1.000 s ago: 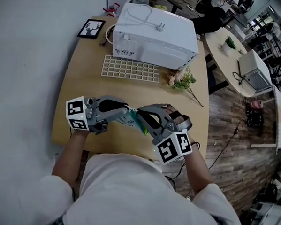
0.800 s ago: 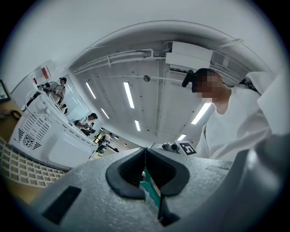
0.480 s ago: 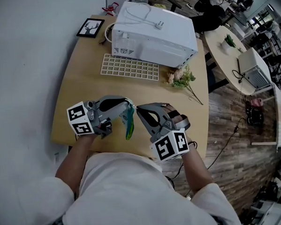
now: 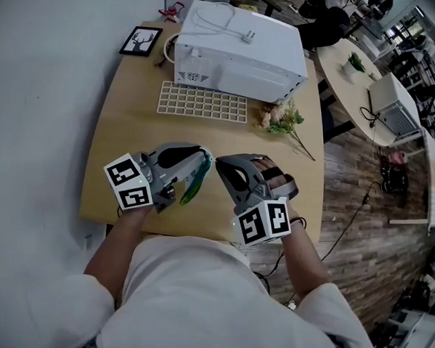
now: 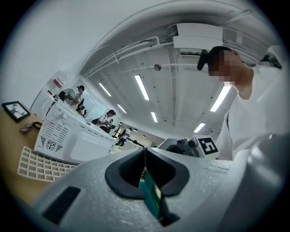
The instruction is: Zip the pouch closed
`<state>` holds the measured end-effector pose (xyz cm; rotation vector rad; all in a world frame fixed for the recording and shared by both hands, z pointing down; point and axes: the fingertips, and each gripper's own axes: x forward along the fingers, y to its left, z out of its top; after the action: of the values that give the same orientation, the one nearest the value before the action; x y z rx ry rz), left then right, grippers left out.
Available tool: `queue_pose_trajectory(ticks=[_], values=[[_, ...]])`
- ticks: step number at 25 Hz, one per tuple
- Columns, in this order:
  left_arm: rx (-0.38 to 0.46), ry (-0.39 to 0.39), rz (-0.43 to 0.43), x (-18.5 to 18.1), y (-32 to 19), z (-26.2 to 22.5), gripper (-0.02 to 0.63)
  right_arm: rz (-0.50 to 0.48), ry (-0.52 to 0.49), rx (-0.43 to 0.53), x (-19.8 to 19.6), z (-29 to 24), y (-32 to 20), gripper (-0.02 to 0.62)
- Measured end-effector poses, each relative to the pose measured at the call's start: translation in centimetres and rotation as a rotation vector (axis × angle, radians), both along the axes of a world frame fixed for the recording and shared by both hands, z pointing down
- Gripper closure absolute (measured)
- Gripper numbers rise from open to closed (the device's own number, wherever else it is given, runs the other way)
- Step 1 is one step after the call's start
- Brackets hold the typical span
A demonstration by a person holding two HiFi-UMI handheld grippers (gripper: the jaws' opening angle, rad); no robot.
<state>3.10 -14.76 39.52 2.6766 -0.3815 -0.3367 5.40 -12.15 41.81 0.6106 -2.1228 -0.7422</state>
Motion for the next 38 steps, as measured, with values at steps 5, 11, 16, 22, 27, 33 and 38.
queue_pose_trajectory(ticks=[5,11,16,22,27,33,38], values=[[0.023,0.002,0.094,-0.2,0.8,-0.3,0.579,-0.023,-0.005,0.004,-0.2,-0.4,0.2,0.594],[0.087,-0.079,0.199,0.5,2.1,0.4,0.523,-0.048,0.012,0.003,-0.4,-0.6,0.8,0.594],[0.134,-0.07,0.181,0.4,2.1,-0.2,0.573,-0.037,0.015,-0.011,-0.2,-0.4,0.8,0.594],[0.056,0.061,0.068,-0.2,0.9,-1.7,0.583,-0.009,-0.008,0.07,-0.5,-1.6,0.5,0.594],[0.018,0.133,0.006,-1.3,-0.6,-3.2,0.583,-0.01,0.017,0.058,-0.2,-0.2,1.1,0.594],[0.036,0.113,0.005,-1.0,-0.7,-3.2,0.583,0.019,-0.007,0.042,0.5,-0.2,1.0,0.594],[0.039,0.111,-0.001,-0.8,-0.6,-3.0,0.583,0.037,-0.025,0.037,1.0,-0.1,1.1,0.594]])
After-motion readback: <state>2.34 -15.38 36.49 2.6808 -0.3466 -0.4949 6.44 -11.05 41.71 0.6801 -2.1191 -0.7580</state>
